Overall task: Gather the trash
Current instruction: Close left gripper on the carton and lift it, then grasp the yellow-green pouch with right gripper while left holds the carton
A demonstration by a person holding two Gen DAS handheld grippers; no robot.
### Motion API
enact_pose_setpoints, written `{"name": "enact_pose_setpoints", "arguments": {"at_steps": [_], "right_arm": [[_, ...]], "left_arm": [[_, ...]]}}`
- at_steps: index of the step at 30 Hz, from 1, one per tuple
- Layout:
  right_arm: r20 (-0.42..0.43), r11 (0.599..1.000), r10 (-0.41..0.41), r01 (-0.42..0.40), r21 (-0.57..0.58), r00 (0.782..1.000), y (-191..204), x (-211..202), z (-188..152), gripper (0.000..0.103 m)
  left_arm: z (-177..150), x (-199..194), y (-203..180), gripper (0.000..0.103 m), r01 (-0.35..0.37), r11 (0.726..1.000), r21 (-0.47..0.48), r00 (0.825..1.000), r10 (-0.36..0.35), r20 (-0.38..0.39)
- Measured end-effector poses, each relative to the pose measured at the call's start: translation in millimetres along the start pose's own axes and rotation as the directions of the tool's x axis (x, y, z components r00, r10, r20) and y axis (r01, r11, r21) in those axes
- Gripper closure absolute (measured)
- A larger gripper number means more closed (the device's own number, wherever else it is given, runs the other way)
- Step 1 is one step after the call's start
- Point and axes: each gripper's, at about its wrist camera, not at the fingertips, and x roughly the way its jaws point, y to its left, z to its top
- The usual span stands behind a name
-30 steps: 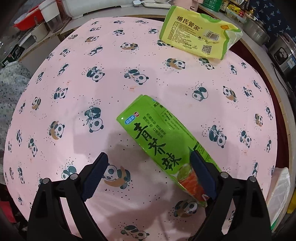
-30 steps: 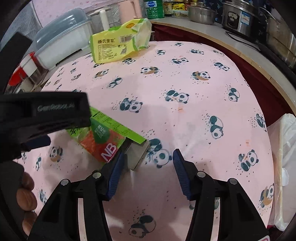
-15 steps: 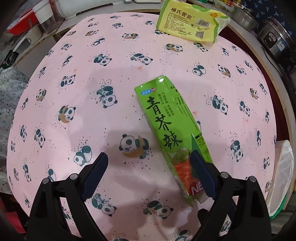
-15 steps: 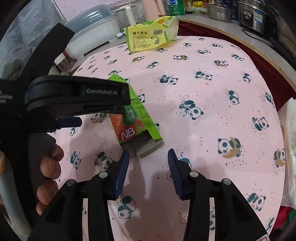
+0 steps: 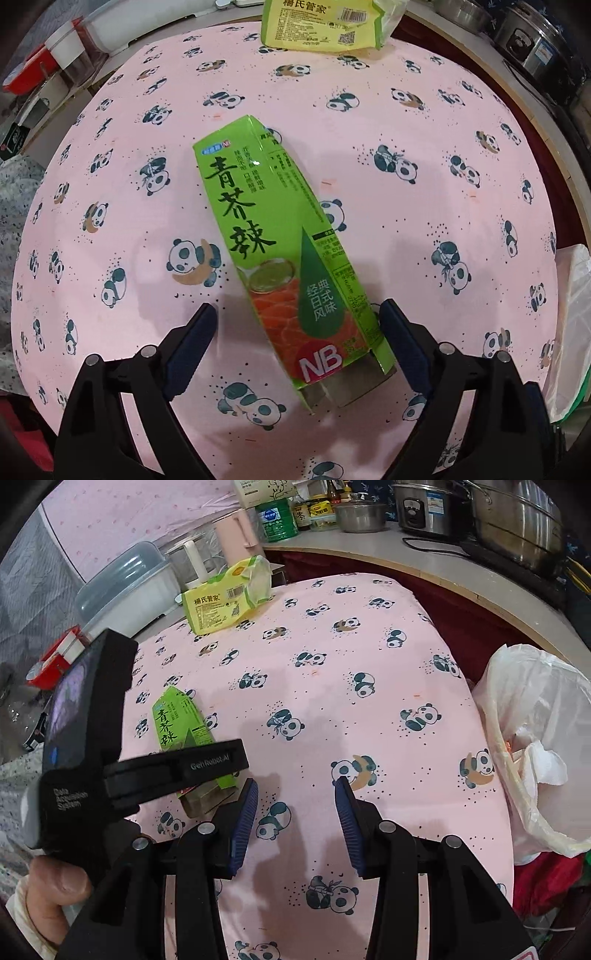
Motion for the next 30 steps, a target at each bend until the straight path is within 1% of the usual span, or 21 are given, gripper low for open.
{"name": "enact_pose_setpoints", "arguments": {"at_steps": [2, 3, 4, 5, 7, 10, 13, 16, 21, 22, 25, 28, 30], "right_arm": [[0.01, 1.0, -0.005, 0.005, 0.008, 1.0, -2.9, -2.6, 1.8, 0.061], [0.013, 1.0, -0.005, 0.005, 0.01, 1.0, -4.5, -4.2, 1.7, 0.061], [0.015, 1.0, -0.007, 0.007, 0.013, 1.0, -5.6, -4.9, 2.3, 0.061], [0.017, 1.0, -0.01, 0.01, 0.016, 1.0, -6.5, -5.3, 3.0, 0.061], [0.022, 1.0, -0.011, 0.011, 0.023, 1.0, -7.4, -5.1, 4.7, 0.061], [0.029, 1.0, -0.014, 0.013, 0.024, 0.999, -5.4, -4.6, 9.4, 0.061], [0.04, 1.0, -0.024, 0.023, 0.015, 0.999, -0.3, -3.3, 17.1, 0.061], [0.052, 1.0, -0.023, 0.023, 0.004, 0.998, 7.4, 1.2, 30.7, 0.061], [0.082, 1.0, -0.019, 0.021, -0.019, 0.996, 28.1, 16.3, 60.3, 0.061], [0.085, 1.0, -0.016, 0.018, -0.023, 0.996, 32.6, 20.6, 66.3, 0.061], [0.094, 0.999, -0.001, 0.005, -0.038, 0.996, 47.5, 37.3, 87.5, 0.061], [0.096, 0.999, 0.005, -0.002, -0.038, 0.995, 58.9, 58.8, 109.2, 0.061], [0.089, 0.999, 0.011, -0.008, -0.034, 0.996, 65.0, 75.9, 124.0, 0.061]], "left_arm": [[-2.4, -2.5, -2.0, 0.022, -0.009, 1.0, 0.018, 0.999, 0.009, 0.034], [-2.6, -3.8, -2.5, 0.027, -0.004, 1.0, 0.025, 0.999, 0.003, 0.039], [-2.4, -5.9, -2.9, 0.037, 0.003, 0.999, 0.032, 0.999, -0.004, 0.043], [-2.5, -8.2, -3.7, 0.041, 0.004, 0.999, 0.039, 0.999, -0.006, 0.049], [-1.1, -10.1, -1.5, 0.047, 0.024, 0.999, 0.044, 0.999, -0.026, 0.042], [-1.4, -11.4, 3.5, 0.052, 0.04, 0.998, 0.049, 0.998, -0.042, 0.042], [0.7, -14.7, 10.9, 0.054, 0.046, 0.998, 0.053, 0.998, -0.048, 0.049], [5.3, -20.0, 20.5, 0.055, 0.047, 0.997, 0.058, 0.996, -0.051, 0.071], [22.5, -29.0, 39.0, 0.059, 0.02, 0.997, 0.077, 0.991, -0.03, 0.129], [27.1, -29.3, 42.5, 0.063, 0.018, 0.997, 0.08, 0.99, -0.029, 0.137], [48.4, -26.2, 53.2, 0.068, 0.013, 0.996, 0.091, 0.988, -0.027, 0.153], [69.5, -15.3, 57.7, 0.078, -0.003, 0.993, 0.119, 0.987, -0.016, 0.163], [82.2, -4.4, 61.0, 0.085, -0.016, 0.992, 0.122, 0.988, -0.004, 0.156]]}}
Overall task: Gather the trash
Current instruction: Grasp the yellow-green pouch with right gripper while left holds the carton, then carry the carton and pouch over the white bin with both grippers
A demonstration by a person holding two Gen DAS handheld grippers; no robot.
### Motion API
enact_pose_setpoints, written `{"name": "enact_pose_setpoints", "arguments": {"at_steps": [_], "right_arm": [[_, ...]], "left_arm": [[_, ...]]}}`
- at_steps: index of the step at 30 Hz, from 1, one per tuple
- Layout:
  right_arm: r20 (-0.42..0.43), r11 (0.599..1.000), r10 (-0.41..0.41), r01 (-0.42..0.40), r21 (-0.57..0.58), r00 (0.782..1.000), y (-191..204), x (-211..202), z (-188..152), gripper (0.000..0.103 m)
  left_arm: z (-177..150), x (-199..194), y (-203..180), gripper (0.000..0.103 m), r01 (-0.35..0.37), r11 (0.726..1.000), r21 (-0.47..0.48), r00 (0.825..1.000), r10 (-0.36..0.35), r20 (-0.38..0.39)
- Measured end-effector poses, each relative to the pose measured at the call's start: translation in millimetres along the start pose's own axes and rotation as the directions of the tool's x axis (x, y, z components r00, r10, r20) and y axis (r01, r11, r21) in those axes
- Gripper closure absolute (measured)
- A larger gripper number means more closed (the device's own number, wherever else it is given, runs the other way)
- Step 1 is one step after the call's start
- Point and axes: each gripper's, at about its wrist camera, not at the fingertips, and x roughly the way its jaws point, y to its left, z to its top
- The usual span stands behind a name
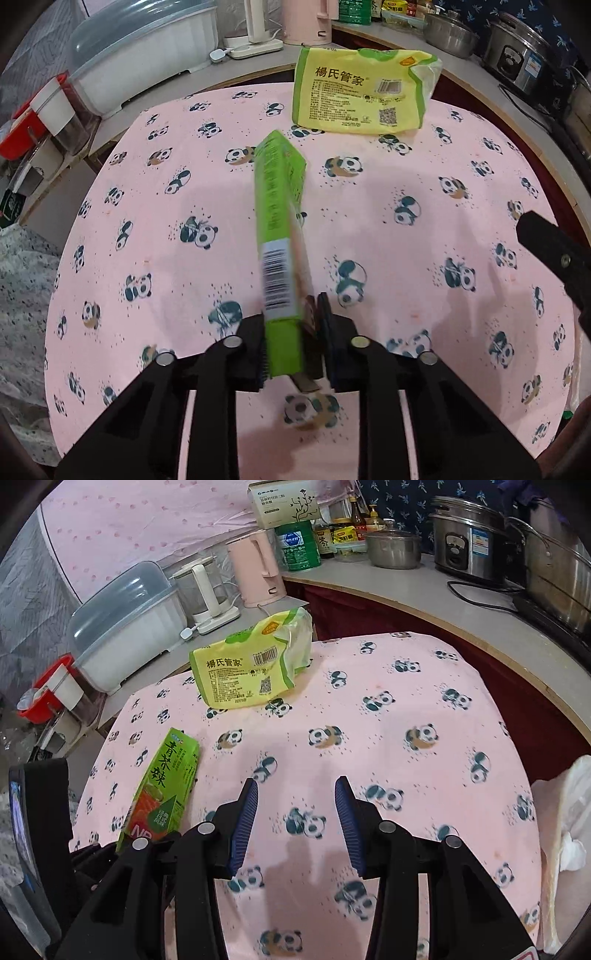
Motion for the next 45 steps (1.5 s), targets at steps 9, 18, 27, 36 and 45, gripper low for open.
{"name": "enact_pose_setpoints", "arguments": {"at_steps": [9, 18, 27, 36, 45], "right_arm": [[-0.011, 1.0, -0.02, 0.021, 0.023, 1.0, 11.1, 71.9, 58.1, 0.061], [-0.012, 0.999, -0.038, 0.038, 0.026, 0.999, 17.1, 118.5, 95.6, 0.061], [-0.017, 0.999, -0.004, 0.005, 0.034, 1.0, 22.0, 116.4, 84.6, 0.099], [0.065, 0.994, -0.044, 0.037, 0.102, 0.997, -6.4, 32.9, 53.2, 0.1], [0.168, 0.978, -0.125, 0.092, 0.189, 0.978, -63.4, -79.2, 14.2, 0.1]], "left_arm": [[41.1, 28.8, 14.9, 0.087, 0.015, 1.0, 0.012, 1.0, -0.015, 0.019], [76.2, 40.7, 26.3, 0.087, 0.018, 1.0, -0.002, 0.998, -0.018, 0.052], [80.1, 37.4, 26.9, 0.087, 0.025, 1.0, 0.003, 0.998, -0.025, 0.065], [55.9, -11.8, -3.0, 0.087, 0.066, 0.997, 0.042, 0.992, -0.07, 0.105], [10.0, -81.5, -72.9, 0.087, 0.13, 0.981, 0.144, 0.977, -0.152, 0.15]]}}
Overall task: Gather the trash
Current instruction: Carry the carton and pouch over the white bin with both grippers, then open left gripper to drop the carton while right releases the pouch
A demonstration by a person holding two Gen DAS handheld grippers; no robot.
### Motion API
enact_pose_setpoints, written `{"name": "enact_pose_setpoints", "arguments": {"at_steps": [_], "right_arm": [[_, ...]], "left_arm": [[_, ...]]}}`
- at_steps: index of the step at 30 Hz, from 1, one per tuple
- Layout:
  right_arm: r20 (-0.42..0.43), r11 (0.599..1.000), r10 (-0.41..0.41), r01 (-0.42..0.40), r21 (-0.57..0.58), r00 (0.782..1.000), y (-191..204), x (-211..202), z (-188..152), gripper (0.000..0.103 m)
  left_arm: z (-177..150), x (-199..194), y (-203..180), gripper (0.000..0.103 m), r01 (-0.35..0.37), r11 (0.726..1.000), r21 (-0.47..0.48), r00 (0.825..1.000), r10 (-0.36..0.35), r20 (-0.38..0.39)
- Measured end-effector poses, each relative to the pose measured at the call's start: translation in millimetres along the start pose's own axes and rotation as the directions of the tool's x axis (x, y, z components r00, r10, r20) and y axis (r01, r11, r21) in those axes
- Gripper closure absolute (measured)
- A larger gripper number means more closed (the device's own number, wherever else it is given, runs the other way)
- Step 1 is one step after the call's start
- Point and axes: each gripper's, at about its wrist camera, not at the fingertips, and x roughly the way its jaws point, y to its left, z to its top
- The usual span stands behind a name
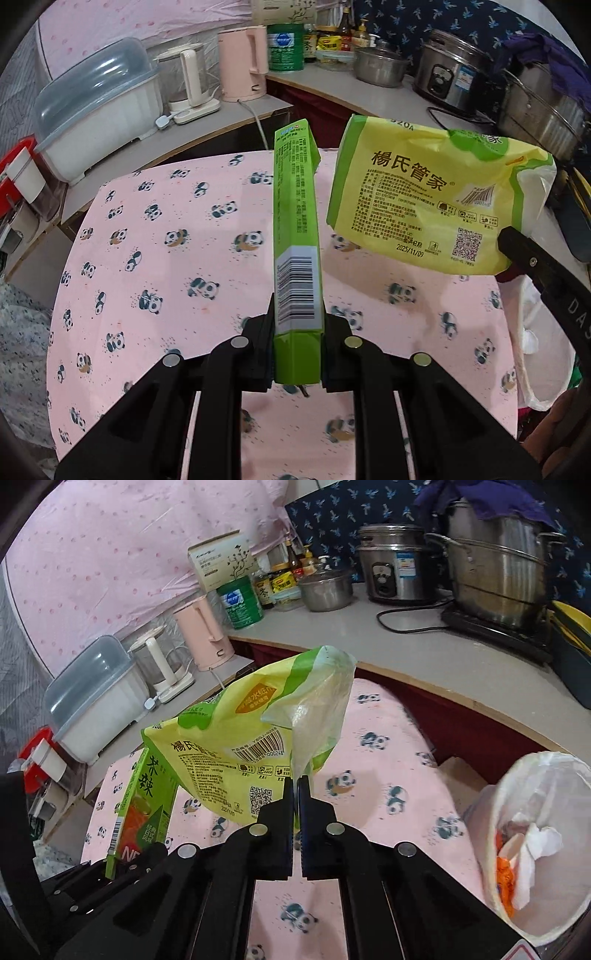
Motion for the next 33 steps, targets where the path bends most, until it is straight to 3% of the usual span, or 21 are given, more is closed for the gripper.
{"name": "enact_pose_setpoints", "arguments": {"at_steps": [10, 19, 27, 33], "right_arm": [[0.085, 0.988, -0.104, 0.092, 0.127, 0.991, -111.7, -95.1, -14.9, 0.1], [0.119, 0.952, -0.216, 0.183, 0.245, 0.969, -205.2, -152.6, -39.2, 0.1], [0.11, 0.906, -0.307, 0.255, 0.339, 0.945, -270.6, -175.2, -60.6, 0.1], [0.089, 0.887, -0.331, 0.278, 0.37, 0.939, -292.7, -173.4, -70.3, 0.1]], "left_arm": [[-35.1, -53.8, -122.7, 0.087, 0.078, 0.983, 0.167, 0.996, -0.084, 0.029], [-73.4, -73.5, -231.4, 0.087, 0.143, 0.939, 0.314, 0.989, -0.151, 0.001], [-91.5, -64.4, -281.8, 0.087, 0.223, 0.899, 0.376, 0.975, -0.211, -0.074], [-97.8, -52.5, -296.4, 0.086, 0.286, 0.877, 0.386, 0.958, -0.25, -0.14]]}}
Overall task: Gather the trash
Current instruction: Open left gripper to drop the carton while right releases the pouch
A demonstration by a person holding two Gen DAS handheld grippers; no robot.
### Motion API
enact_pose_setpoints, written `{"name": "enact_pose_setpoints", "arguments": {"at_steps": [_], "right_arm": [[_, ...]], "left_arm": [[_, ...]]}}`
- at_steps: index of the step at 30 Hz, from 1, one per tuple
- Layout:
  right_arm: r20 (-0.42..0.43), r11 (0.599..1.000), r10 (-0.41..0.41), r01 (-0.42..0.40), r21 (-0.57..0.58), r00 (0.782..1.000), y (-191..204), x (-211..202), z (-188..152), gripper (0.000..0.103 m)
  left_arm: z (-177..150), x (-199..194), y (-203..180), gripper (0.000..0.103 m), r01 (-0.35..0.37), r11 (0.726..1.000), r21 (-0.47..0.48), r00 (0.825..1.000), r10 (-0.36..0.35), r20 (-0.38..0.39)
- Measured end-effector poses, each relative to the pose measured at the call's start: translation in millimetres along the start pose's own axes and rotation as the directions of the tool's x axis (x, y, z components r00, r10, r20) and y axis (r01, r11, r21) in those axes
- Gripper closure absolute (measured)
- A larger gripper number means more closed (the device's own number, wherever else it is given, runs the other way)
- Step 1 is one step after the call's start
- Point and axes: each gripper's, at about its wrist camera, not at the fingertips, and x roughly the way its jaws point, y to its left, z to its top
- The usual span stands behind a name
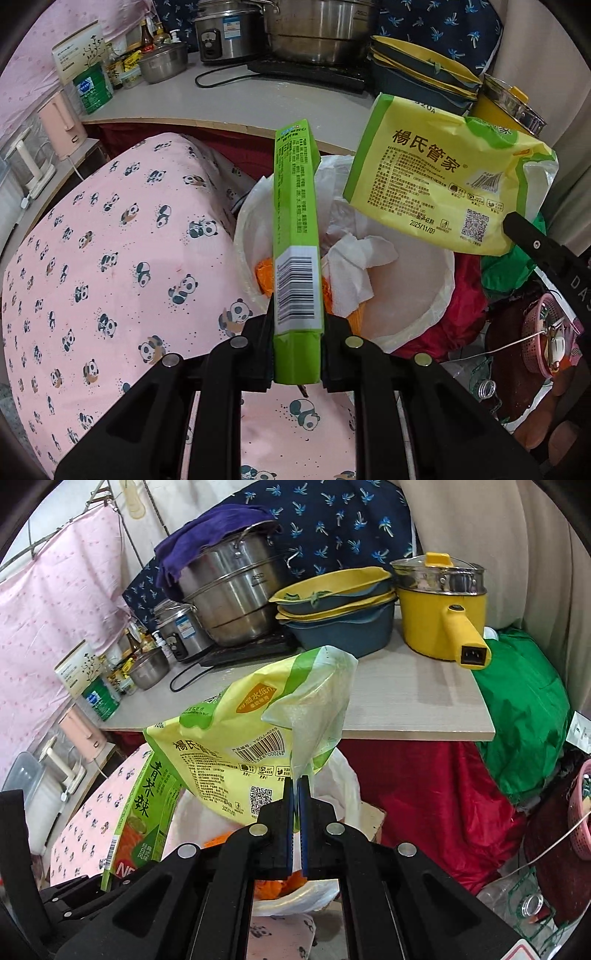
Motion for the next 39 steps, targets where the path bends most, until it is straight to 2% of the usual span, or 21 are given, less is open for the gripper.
{"name": "enact_pose_setpoints", "arguments": {"at_steps": [6, 7, 10, 16, 20, 23, 25, 26, 36, 39], "right_arm": [[-0.013, 1.0, -0.008, 0.009, 0.005, 1.0, -4.7, 9.1, -3.8, 0.1], [-0.014, 1.0, -0.008, 0.008, 0.004, 1.0, -3.9, 10.5, -3.6, 0.1], [-0.021, 1.0, -0.007, 0.007, -0.003, 1.0, 0.2, 15.8, -3.4, 0.1], [-0.043, 1.0, 0.004, -0.004, -0.02, 0.999, 10.8, 30.1, -1.1, 0.098], [-0.069, 0.999, 0.012, -0.016, -0.048, 0.998, 23.8, 39.9, -3.6, 0.095], [-0.082, 0.998, 0.022, -0.027, -0.06, 0.996, 31.4, 45.1, -4.9, 0.092], [-0.077, 0.998, 0.026, -0.031, -0.062, 0.997, 33.7, 44.8, -5.1, 0.082], [-0.074, 0.997, 0.027, -0.032, -0.064, 0.997, 34.9, 43.9, -5.4, 0.081], [-0.063, 0.997, 0.037, -0.041, -0.068, 0.997, 34.7, 34.2, -2.0, 0.079], [-0.06, 0.997, 0.04, -0.044, -0.069, 0.997, 34.8, 30.2, -2.4, 0.075]], "left_arm": [[2.4, 7.7, 1.9, 0.082, 0.02, 1.0, -0.001, 1.0, -0.02, -0.006], [3.0, 7.9, 3.5, 0.073, 0.015, 1.0, -0.004, 1.0, -0.015, -0.004], [4.5, 6.1, 8.7, 0.059, -0.003, 1.0, -0.015, 1.0, 0.003, 0.018], [8.3, 4.7, 19.0, 0.05, -0.031, 0.999, -0.038, 0.999, 0.033, 0.032], [8.6, 3.8, 25.8, 0.048, -0.065, 0.996, -0.053, 0.997, 0.067, 0.04], [8.6, 2.6, 32.6, 0.038, -0.082, 0.994, -0.07, 0.995, 0.085, 0.048], [8.2, 1.0, 37.4, 0.037, -0.091, 0.992, -0.083, 0.994, 0.096, 0.052], [8.4, 0.7, 39.3, 0.037, -0.092, 0.992, -0.088, 0.994, 0.097, 0.051], [5.0, -4.1, 47.9, 0.037, -0.101, 0.988, -0.117, 0.993, 0.108, 0.053], [2.8, -6.4, 48.3, 0.037, -0.106, 0.987, -0.118, 0.992, 0.113, 0.058]]}}
